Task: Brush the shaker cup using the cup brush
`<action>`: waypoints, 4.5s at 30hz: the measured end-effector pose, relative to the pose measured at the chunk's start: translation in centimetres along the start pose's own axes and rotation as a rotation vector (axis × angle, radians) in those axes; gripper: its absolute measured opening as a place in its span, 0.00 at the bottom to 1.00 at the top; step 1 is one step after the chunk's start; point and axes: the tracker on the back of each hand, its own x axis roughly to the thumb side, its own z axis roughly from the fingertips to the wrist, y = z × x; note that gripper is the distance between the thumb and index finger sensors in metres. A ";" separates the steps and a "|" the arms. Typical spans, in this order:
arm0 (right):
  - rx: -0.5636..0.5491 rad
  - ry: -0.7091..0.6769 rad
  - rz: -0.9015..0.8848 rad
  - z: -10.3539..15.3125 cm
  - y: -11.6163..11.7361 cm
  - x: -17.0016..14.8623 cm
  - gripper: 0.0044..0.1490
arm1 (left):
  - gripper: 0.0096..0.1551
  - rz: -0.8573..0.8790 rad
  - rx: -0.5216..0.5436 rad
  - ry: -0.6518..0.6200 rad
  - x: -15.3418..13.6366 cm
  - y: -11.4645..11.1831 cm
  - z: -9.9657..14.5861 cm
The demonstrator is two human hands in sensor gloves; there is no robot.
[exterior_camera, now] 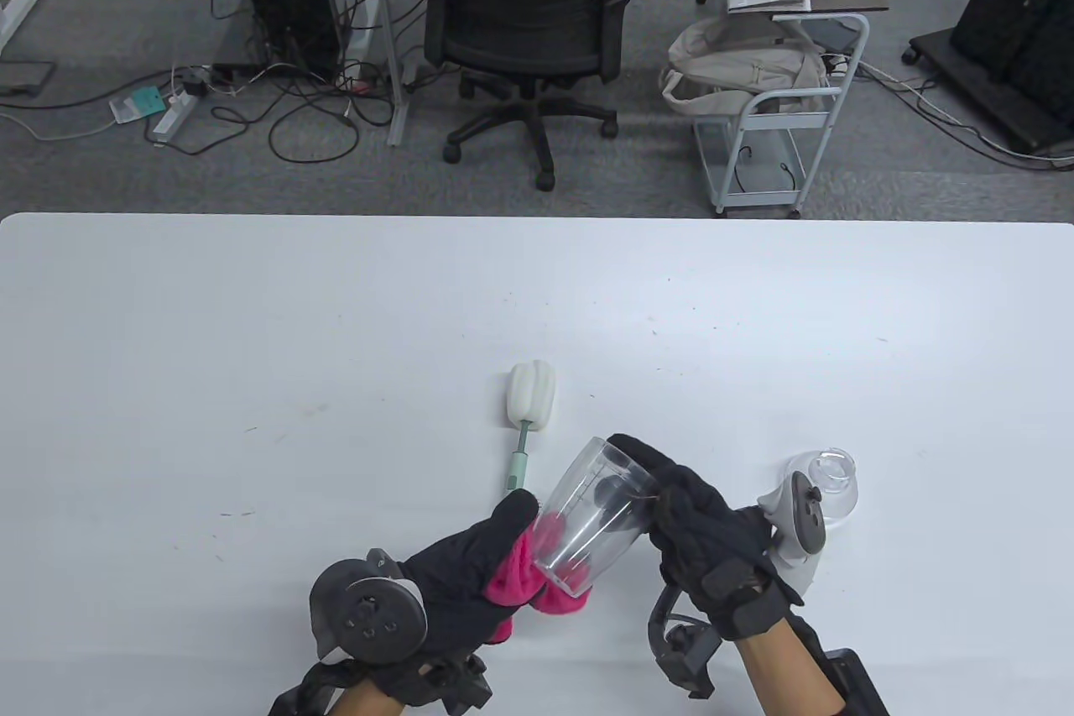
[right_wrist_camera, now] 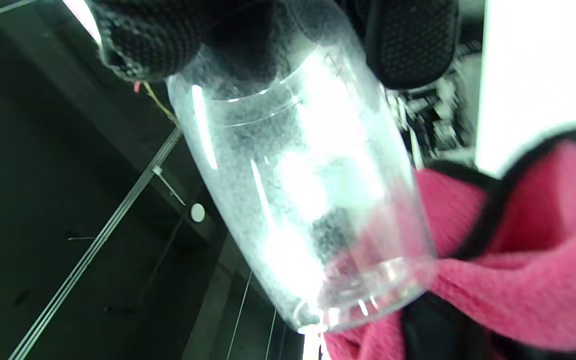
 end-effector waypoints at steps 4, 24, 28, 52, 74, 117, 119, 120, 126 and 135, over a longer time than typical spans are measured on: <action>-0.190 -0.185 0.491 0.3 -2.0 2.0 0.22 | 0.35 -0.012 0.075 0.075 -0.5 0.9 0.2; -0.125 0.039 1.269 -0.6 -3.4 -4.5 0.23 | 0.46 0.044 -0.181 0.172 -1.7 -0.7 -0.5; -0.112 0.041 1.289 -0.6 -3.1 -4.7 0.23 | 0.41 0.000 -0.186 0.170 -1.6 -1.0 -0.5; -0.384 0.594 1.623 0.6 -13.1 -1.0 0.44 | 0.41 -0.028 -0.195 0.024 -0.6 -1.7 -0.6; 0.183 0.231 0.199 0.5 3.8 -2.5 0.39 | 0.52 0.004 -0.206 -0.209 2.0 -2.4 0.0; 0.347 0.086 0.468 1.0 6.1 -1.4 0.43 | 0.36 -0.218 0.146 0.024 1.4 0.5 0.5; 0.368 0.058 0.404 0.9 6.2 -1.4 0.40 | 0.44 -0.145 0.120 0.092 0.8 0.6 0.3; 0.408 0.056 0.382 1.0 6.4 -1.2 0.39 | 0.49 -0.093 0.086 0.145 0.3 0.5 0.3; 0.445 -0.004 0.407 1.2 6.9 -0.8 0.22 | 0.40 0.215 -0.137 0.267 -1.6 -0.6 -0.1; 0.221 0.045 0.576 1.1 6.3 -1.7 0.46 | 0.33 -0.161 0.117 0.016 0.7 0.2 0.4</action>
